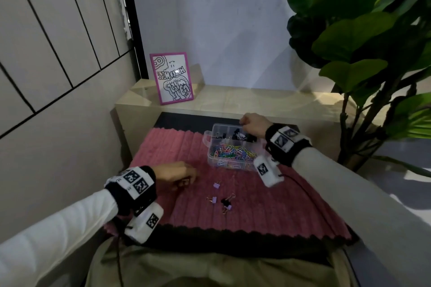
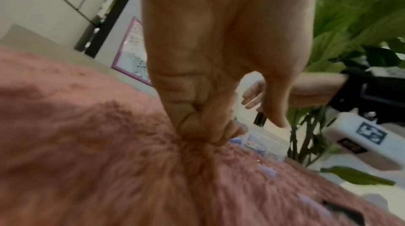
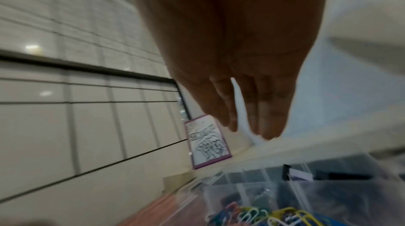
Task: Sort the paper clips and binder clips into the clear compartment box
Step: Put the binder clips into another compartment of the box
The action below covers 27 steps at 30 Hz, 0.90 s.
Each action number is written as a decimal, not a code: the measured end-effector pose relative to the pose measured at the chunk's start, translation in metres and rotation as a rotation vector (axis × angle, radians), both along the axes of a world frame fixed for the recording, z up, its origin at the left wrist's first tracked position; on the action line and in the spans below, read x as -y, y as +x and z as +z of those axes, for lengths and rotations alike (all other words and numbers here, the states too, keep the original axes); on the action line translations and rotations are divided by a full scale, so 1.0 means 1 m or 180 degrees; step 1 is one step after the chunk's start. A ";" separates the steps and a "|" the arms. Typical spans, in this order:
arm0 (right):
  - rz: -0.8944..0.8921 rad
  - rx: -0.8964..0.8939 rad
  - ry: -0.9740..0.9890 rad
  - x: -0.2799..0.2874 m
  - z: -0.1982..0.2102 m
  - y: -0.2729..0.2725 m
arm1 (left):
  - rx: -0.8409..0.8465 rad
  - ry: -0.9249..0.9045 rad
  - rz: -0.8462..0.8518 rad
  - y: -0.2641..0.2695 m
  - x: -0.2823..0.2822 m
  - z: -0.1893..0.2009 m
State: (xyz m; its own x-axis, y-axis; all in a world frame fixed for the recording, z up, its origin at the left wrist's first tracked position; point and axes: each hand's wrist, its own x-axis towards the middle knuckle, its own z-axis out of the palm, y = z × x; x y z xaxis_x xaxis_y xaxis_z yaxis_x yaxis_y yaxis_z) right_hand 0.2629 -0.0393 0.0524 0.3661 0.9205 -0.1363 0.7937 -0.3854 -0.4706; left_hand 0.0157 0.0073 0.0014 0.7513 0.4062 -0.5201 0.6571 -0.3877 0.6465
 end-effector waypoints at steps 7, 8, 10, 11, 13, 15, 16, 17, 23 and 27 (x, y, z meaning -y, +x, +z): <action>0.1978 0.0086 -0.0445 0.094 -0.016 -0.056 | 0.0278 0.1156 -0.0911 0.022 0.029 -0.012; 0.2064 0.0139 -0.0556 0.101 -0.025 -0.062 | 0.0278 0.1253 -0.1044 0.024 0.032 -0.013; 0.2103 0.0340 -0.0642 0.110 -0.042 -0.071 | 0.0246 0.1343 -0.1200 0.026 0.035 -0.015; 0.2045 0.0475 -0.0638 0.112 -0.049 -0.075 | 0.0242 0.1363 -0.1237 0.026 0.036 -0.016; 0.1896 0.0696 -0.0640 0.114 -0.057 -0.083 | 0.0266 0.1364 -0.1258 0.026 0.038 -0.018; 0.1803 0.0806 -0.0619 0.114 -0.061 -0.091 | 0.0247 0.1385 -0.1258 0.025 0.038 -0.019; 0.1741 0.0823 -0.0594 0.114 -0.063 -0.094 | 0.0215 0.1353 -0.1244 0.025 0.037 -0.019; 0.1671 0.0804 -0.0565 0.114 -0.064 -0.097 | 0.0224 0.1257 -0.1172 0.024 0.034 -0.019; 0.1386 0.0568 -0.0184 0.118 -0.078 -0.098 | 0.0743 -0.1510 0.0665 0.000 0.020 -0.005; 0.1322 0.0216 0.0134 0.118 -0.086 -0.088 | 0.1119 -0.2661 0.1118 -0.023 0.009 0.001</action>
State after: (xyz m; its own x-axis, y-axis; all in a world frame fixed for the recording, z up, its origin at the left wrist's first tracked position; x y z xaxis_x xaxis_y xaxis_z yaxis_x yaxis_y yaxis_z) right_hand 0.1750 -0.1569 -0.0335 -0.0303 0.9960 -0.0838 0.9072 -0.0078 -0.4205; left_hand -0.0068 -0.0020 0.0023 0.8254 0.2384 -0.5117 0.3645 0.4671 0.8056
